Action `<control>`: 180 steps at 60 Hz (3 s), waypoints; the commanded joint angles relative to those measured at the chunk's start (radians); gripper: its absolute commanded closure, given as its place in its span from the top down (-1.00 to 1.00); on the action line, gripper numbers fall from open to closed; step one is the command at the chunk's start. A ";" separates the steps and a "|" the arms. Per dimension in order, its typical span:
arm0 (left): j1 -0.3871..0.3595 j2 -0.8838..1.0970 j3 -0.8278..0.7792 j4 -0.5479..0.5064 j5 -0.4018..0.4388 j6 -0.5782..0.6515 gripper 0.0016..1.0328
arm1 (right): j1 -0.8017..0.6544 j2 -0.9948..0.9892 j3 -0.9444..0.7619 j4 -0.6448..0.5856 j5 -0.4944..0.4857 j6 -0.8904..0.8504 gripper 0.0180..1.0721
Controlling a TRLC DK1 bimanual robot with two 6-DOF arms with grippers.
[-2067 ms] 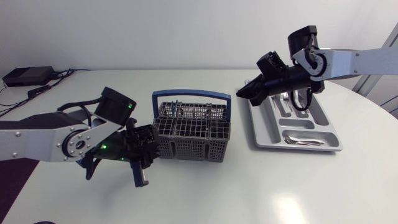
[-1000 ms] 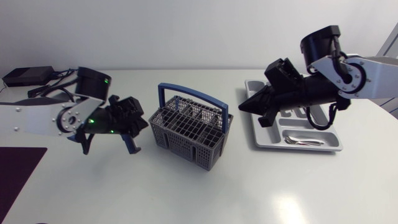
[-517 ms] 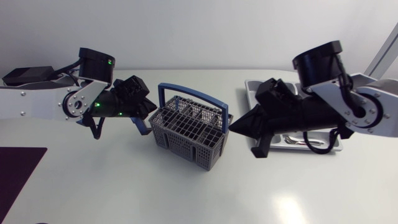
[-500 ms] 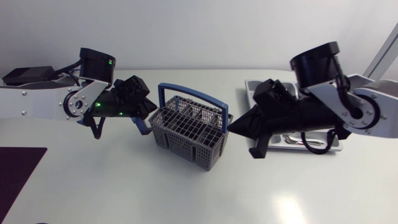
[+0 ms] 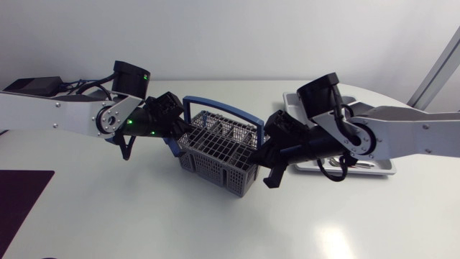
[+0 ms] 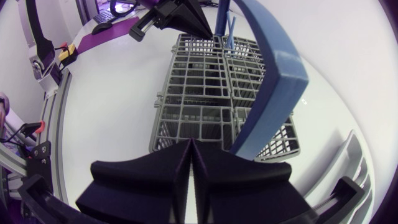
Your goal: Unload the cutlery basket into the drawer organizer.
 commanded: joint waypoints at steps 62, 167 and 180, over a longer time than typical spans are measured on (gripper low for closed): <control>-0.006 -0.022 -0.157 -0.047 -0.009 0.138 -0.66 | -0.300 0.360 0.300 0.084 -0.131 -0.022 -0.83; 0.103 0.320 0.245 0.127 -0.047 -0.027 -0.66 | -0.094 0.159 0.111 -0.015 -0.062 -0.007 -0.83; 0.076 0.351 0.283 0.121 -0.021 -0.050 -0.66 | 0.016 0.082 0.057 -0.054 -0.062 0.026 -0.84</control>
